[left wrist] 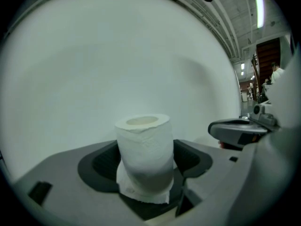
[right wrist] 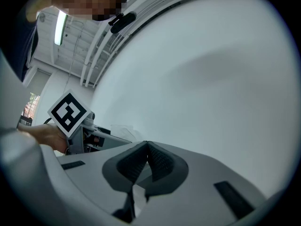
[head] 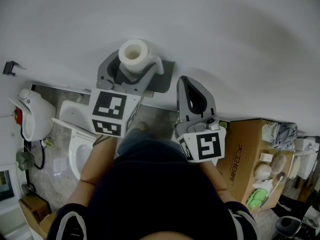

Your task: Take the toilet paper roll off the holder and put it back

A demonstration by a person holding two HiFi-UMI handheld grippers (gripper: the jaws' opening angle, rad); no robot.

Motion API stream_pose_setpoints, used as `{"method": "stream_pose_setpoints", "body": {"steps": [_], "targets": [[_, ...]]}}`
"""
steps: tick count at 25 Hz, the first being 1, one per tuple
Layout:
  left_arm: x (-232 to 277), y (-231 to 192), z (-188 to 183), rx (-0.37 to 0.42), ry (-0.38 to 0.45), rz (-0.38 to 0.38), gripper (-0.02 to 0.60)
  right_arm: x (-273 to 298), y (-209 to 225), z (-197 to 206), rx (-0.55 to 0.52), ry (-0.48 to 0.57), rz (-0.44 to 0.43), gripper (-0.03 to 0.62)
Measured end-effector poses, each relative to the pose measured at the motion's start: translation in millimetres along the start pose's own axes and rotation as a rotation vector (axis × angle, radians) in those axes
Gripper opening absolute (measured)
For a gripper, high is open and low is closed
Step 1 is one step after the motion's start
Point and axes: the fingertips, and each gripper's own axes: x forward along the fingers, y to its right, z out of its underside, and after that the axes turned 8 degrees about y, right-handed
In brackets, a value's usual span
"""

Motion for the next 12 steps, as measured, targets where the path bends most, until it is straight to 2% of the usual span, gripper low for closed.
{"method": "stream_pose_setpoints", "body": {"steps": [12], "targets": [[-8.8,-5.9,-5.2,0.021,0.042,-0.038,0.337,-4.4,0.8,-2.8,-0.002,0.012,0.003,0.015]]}}
